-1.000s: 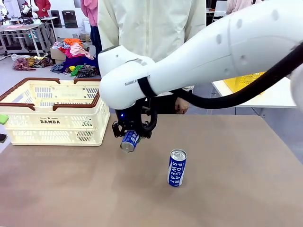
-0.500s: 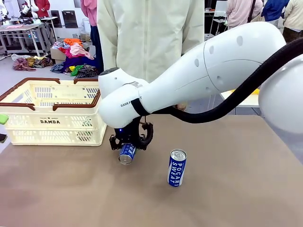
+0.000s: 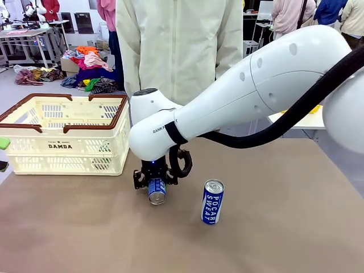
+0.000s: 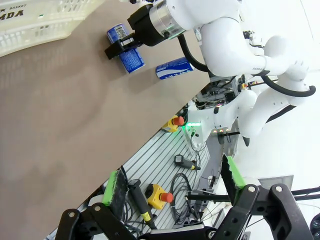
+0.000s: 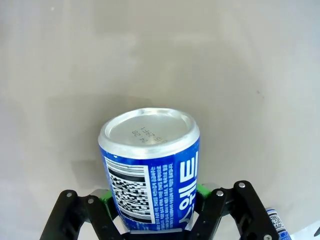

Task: Place the drinks into the Shopping basket.
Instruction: Pick up one drink and place it into the Shopping basket.

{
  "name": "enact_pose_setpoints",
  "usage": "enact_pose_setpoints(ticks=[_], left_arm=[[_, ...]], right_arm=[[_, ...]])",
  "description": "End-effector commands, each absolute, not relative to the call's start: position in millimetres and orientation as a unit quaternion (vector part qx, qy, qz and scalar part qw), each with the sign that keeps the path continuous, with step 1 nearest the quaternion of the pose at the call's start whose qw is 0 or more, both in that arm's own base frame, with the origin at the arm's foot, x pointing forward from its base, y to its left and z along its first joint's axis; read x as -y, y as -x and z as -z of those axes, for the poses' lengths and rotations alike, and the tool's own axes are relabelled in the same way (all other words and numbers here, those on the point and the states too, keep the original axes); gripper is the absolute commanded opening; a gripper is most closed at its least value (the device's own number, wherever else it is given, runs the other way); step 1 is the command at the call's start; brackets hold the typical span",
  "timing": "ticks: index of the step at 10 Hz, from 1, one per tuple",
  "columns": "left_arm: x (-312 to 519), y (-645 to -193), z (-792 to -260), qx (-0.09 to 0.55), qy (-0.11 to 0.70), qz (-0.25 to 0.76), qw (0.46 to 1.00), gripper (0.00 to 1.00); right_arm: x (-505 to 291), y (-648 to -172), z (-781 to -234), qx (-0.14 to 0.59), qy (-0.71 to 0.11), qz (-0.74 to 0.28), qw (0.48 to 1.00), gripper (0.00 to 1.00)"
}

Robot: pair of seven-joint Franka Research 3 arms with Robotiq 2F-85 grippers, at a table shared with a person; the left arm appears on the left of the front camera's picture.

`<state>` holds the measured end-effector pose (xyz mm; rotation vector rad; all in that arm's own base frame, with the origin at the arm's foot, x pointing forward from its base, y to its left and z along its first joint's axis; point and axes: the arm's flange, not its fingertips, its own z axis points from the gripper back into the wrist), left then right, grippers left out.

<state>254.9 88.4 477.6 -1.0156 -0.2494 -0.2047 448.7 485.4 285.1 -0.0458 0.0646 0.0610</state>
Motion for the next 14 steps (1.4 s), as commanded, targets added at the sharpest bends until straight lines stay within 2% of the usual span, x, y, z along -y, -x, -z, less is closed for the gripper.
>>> enact_pose_setpoints(ticks=[1, 5, 7, 10, 12, 14], left_arm=[[-88.7, -253.3, -480.0, 0.118, 0.488, 0.095, 0.859, 1.00], [-88.7, -253.3, -480.0, 0.118, 0.488, 0.095, 0.859, 1.00], [-88.7, -253.3, -480.0, 0.118, 0.488, 0.095, 0.859, 1.00], [-88.7, -253.3, -480.0, 0.118, 0.488, 0.095, 0.859, 1.00], [-88.7, -253.3, -480.0, 0.118, 0.488, 0.095, 0.859, 1.00], [-88.7, -253.3, -480.0, 0.118, 0.488, 0.095, 0.859, 1.00]], right_arm=[[-473.8, -444.3, -294.4, -0.032, 0.009, -0.031, 0.999, 0.99], [-469.7, -446.8, -304.6, -0.021, 0.008, -0.023, 0.999, 1.00], [-452.0, -453.6, -347.1, 0.005, -0.004, -0.015, 1.000, 1.00], [-384.9, -454.0, -471.0, 0.029, -0.093, -0.012, 0.995, 1.00], [-309.7, -445.1, -534.6, 0.013, -0.143, -0.007, 0.990, 1.00], [-194.8, -427.0, -573.9, -0.014, -0.302, -0.020, 0.953, 1.00]])
